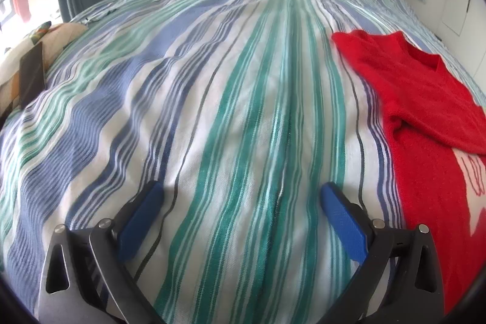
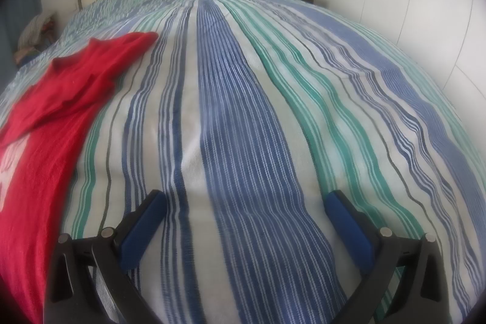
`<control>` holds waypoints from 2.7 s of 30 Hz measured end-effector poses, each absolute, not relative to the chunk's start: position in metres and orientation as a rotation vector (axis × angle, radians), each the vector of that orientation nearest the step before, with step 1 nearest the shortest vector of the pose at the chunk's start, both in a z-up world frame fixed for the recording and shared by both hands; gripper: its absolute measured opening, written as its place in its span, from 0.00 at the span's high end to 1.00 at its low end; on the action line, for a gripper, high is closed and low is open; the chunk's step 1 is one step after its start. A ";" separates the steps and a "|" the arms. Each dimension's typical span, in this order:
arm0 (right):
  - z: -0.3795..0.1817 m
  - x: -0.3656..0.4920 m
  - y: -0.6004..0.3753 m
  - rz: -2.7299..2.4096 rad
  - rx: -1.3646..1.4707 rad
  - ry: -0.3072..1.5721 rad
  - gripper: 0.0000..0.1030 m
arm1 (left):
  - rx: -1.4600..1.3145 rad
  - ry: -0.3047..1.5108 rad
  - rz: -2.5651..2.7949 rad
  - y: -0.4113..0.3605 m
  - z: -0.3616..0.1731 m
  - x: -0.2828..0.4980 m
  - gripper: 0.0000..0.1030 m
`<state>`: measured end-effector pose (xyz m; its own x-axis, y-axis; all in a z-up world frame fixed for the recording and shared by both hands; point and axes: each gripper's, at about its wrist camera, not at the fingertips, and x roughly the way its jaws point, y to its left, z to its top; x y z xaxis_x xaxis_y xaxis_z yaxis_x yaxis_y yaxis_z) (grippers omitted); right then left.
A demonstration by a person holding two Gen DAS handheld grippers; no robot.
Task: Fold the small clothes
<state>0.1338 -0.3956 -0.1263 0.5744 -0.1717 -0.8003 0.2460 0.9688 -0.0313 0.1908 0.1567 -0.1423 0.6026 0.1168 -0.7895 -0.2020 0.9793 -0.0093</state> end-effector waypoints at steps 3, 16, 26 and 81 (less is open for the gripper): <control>-0.126 0.134 -0.396 -0.245 0.087 0.927 0.00 | -0.097 0.907 0.186 0.157 -0.142 0.191 0.00; -0.126 0.133 -0.396 -0.245 0.087 0.928 0.00 | -0.092 0.908 0.189 0.156 -0.142 0.191 0.00; -0.126 0.134 -0.396 -0.245 0.087 0.927 0.00 | -0.091 0.909 0.189 0.155 -0.142 0.192 0.00; -0.127 0.133 -0.395 -0.245 0.087 0.927 0.00 | -0.051 0.911 0.209 0.149 -0.143 0.193 0.00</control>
